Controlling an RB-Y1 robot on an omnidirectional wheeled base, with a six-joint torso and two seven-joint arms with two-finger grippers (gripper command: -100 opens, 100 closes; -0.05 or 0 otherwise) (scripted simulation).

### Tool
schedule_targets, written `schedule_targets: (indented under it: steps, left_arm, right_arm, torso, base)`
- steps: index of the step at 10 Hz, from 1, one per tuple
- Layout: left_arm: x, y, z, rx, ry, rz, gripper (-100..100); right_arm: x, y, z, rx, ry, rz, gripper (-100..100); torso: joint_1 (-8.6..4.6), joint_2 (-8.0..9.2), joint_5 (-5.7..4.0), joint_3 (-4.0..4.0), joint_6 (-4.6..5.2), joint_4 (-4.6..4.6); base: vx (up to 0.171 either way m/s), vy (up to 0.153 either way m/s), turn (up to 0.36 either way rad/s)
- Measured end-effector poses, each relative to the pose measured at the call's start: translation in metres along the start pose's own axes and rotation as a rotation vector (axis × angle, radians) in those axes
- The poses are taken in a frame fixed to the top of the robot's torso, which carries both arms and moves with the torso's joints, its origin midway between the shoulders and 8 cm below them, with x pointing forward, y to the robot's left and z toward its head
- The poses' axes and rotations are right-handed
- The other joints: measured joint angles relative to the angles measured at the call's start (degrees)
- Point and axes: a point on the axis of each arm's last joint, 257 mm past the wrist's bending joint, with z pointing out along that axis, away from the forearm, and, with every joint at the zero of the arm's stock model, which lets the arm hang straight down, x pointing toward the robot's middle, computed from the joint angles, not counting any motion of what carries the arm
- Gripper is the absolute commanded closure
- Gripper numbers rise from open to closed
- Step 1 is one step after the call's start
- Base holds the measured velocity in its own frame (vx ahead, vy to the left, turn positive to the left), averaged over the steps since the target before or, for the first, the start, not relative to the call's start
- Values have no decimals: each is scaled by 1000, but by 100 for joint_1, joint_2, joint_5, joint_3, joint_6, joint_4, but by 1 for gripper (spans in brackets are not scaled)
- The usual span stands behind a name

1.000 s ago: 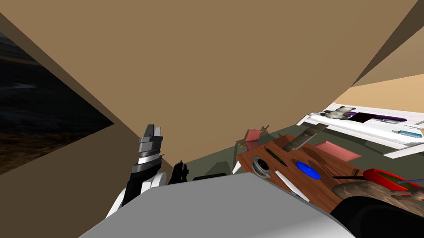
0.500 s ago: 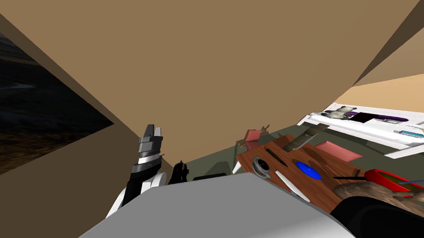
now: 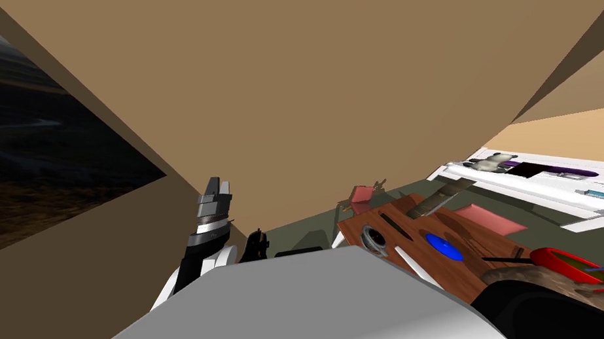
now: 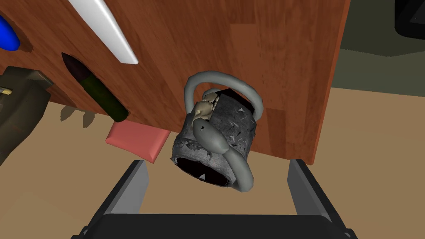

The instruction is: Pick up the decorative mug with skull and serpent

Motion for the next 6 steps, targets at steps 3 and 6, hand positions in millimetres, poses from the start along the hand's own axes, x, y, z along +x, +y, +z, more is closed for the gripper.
schedule_targets:
  steps: [3, 6]
  left_arm:
    - [0, 0, 0, 0, 0, 0, 0]
    - [0, 0, 0, 0, 0, 0, 0]
  right_arm:
    - [21, 3, -6, -4, 46, -62, -100]
    - [22, 3, -6, -4, 49, -65, -100]
  torso:
    - [4, 1, 0, 0, 2, 0]
    - [12, 14, 2, 8, 4, 3]
  base:
    - [21, -13, 71]
    - [-3, 2, -11]
